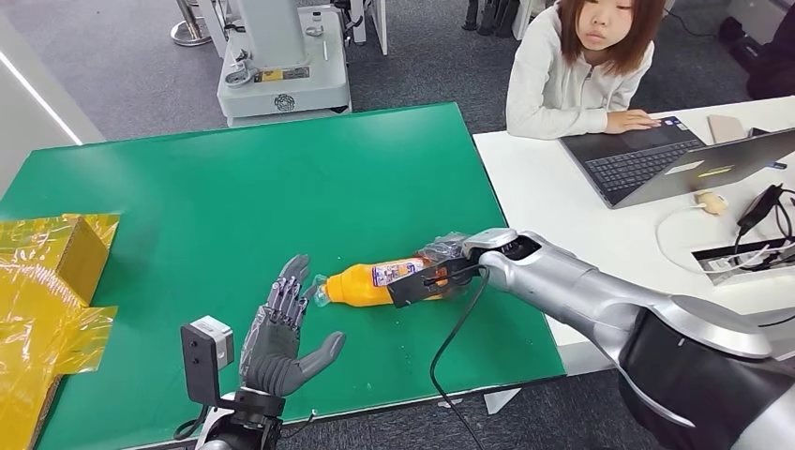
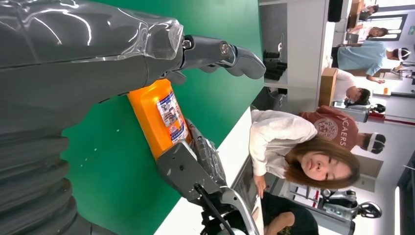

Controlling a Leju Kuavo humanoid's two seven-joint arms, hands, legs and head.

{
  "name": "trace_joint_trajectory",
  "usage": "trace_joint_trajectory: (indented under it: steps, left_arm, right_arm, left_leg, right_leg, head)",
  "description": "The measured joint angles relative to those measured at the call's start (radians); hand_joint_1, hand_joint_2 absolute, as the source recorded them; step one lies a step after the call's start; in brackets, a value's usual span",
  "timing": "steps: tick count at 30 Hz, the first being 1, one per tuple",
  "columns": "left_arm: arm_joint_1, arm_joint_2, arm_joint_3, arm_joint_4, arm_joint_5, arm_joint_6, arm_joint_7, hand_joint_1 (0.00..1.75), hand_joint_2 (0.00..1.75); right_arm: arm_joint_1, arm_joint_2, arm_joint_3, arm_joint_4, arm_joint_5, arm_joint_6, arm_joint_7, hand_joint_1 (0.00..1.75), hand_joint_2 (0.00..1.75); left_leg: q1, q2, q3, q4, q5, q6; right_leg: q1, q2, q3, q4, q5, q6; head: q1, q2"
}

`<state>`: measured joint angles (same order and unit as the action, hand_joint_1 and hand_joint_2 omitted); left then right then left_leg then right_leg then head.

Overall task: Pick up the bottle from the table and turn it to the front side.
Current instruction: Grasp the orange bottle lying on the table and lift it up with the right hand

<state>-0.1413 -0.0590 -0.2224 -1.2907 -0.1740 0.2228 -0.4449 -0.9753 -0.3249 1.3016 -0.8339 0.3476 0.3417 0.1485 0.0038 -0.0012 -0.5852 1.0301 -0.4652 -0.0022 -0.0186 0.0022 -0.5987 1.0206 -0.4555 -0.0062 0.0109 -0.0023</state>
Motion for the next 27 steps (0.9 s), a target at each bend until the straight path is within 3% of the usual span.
trace_joint_trajectory:
  steps: [7,11,16,21,24,27]
  left_arm:
    - [0.001,0.003,0.0,0.0,-0.008,-0.002,0.0,0.0,1.75]
    - [0.001,0.005,0.0,0.0,-0.009,-0.003,0.0,0.0,1.75]
    - [0.007,0.008,0.0,-0.002,-0.013,0.001,-0.003,0.0,1.75]
    - [0.033,0.008,0.0,-0.029,-0.054,0.051,-0.01,0.0,1.75]
    - [0.07,0.009,-0.001,-0.062,-0.094,0.105,-0.02,0.0,1.75]
    - [0.105,0.012,-0.003,-0.088,-0.117,0.137,-0.03,0.0,1.75]
  right_arm:
    - [0.027,-0.004,-0.029,0.001,-0.013,-0.027,-0.012,1.39,1.75]
    - [0.032,-0.005,-0.036,0.002,-0.019,-0.03,-0.018,1.74,1.75]
    - [0.049,-0.005,-0.052,0.007,-0.033,-0.058,-0.033,1.75,1.75]
    - [0.119,-0.008,-0.134,-0.011,-0.233,-0.071,-0.088,1.75,1.75]
    - [0.223,-0.029,-0.224,-0.088,-0.413,-0.069,-0.121,1.75,1.75]
    - [0.331,-0.05,-0.3,-0.179,-0.511,-0.073,-0.135,1.75,1.75]
  left_leg:
    - [0.0,0.0,0.001,0.0,0.0,0.0]
    - [0.0,0.0,0.001,0.0,0.0,0.0]
    - [0.0,0.0,0.002,0.0,0.0,0.0]
    - [0.0,0.0,0.002,0.0,0.0,0.0]
    - [0.0,-0.001,0.002,0.0,0.0,0.0]
    - [0.0,-0.002,0.0,0.0,-0.001,0.0]
  right_leg:
    - [0.0,0.0,0.001,0.0,0.0,0.001]
    - [0.0,0.0,0.001,0.0,0.001,0.001]
    - [0.0,0.0,0.002,0.0,0.001,0.001]
    - [0.0,0.0,0.002,-0.001,0.001,0.001]
    - [0.0,-0.001,0.002,-0.001,0.0,0.001]
    - [0.0,-0.001,0.001,-0.001,0.0,0.001]
  head:
    - [0.0,0.0]
    - [0.0,0.0]
    - [0.0,0.0]
    - [0.0,0.0]
    - [0.0,0.0]
    - [0.0,0.0]
